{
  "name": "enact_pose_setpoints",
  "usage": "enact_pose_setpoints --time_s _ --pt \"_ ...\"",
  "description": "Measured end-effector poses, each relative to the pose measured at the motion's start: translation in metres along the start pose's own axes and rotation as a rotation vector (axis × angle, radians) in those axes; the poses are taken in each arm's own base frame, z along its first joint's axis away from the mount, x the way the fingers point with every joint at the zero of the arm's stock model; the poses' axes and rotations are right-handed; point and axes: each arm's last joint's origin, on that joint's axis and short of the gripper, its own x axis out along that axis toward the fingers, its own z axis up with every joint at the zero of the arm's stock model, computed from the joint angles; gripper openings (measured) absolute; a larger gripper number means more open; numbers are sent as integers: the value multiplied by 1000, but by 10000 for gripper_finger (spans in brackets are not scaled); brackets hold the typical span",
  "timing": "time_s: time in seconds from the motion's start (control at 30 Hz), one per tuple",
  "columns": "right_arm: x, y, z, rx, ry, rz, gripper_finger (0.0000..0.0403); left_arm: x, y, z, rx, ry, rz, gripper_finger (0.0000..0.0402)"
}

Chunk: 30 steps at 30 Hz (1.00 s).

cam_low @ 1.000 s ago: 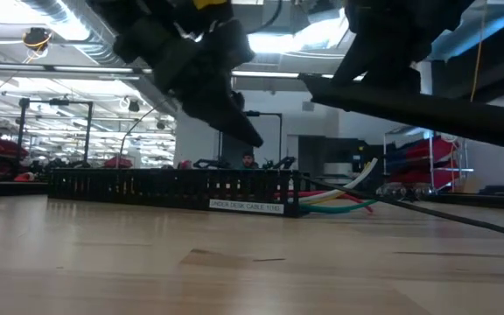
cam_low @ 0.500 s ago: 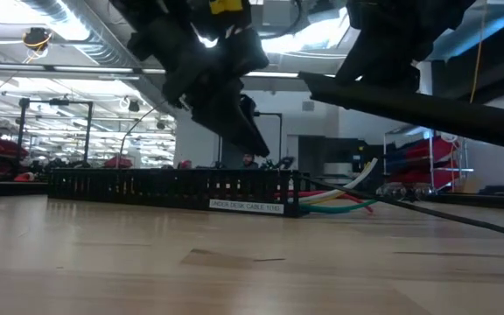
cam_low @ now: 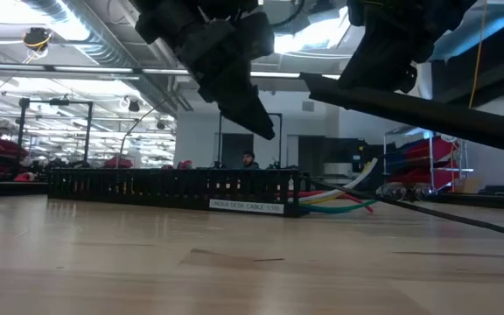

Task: Ziptie cables
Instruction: Close the black cable duct with the cable duct cover

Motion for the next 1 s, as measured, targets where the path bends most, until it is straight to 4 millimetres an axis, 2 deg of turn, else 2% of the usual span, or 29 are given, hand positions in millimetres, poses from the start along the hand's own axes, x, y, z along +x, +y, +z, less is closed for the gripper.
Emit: enact_pose_setpoints --time_s 0.17,0.27,0.4,0.67,0.8,1.0 --pt "0 -1 -1 -33 8 -6 225 -1 3 -1 -5 24 5 269" --pt "0 -1 -1 -49 8 -7 225 1 -1 -6 100 43 -2 284" --pt "0 -1 -1 -51 7 -8 225 4 -4 -17 215 67 -17 282" --pt "0 0 1 -33 -3 0 225 15 10 -37 200 28 -14 273" --pt "0 0 1 4 -4 3 225 23 12 -47 239 41 -105 273" --pt "0 0 1 76 -6 11 225 39 11 -50 264 -3 -136 273"
